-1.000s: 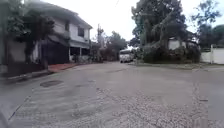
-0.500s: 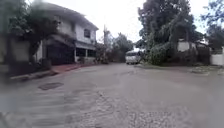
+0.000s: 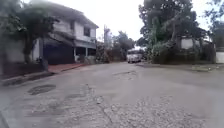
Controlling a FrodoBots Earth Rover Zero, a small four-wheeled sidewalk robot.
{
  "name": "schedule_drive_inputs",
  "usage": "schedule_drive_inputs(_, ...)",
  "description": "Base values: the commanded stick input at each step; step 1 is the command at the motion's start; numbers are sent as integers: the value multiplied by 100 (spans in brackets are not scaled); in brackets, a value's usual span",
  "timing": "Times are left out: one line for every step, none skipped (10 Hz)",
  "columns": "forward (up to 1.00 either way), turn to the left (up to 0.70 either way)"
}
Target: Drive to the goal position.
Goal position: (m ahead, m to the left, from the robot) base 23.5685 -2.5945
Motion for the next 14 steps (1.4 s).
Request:
schedule_drive_inputs(70, 0)
schedule_drive_inputs(70, 9)
schedule_drive_inputs(70, 25)
schedule_drive_inputs(70, 35)
schedule_drive_inputs(70, 35)
schedule_drive_inputs(70, 35)
schedule_drive_inputs(70, 35)
schedule_drive_inputs(70, 27)
schedule_drive_inputs(70, 0)
schedule_drive_inputs(70, 0)
schedule_drive_inputs(70, 0)
schedule_drive_inputs(70, 0)
schedule_drive_inputs(70, 0)
schedule_drive_inputs(70, 0)
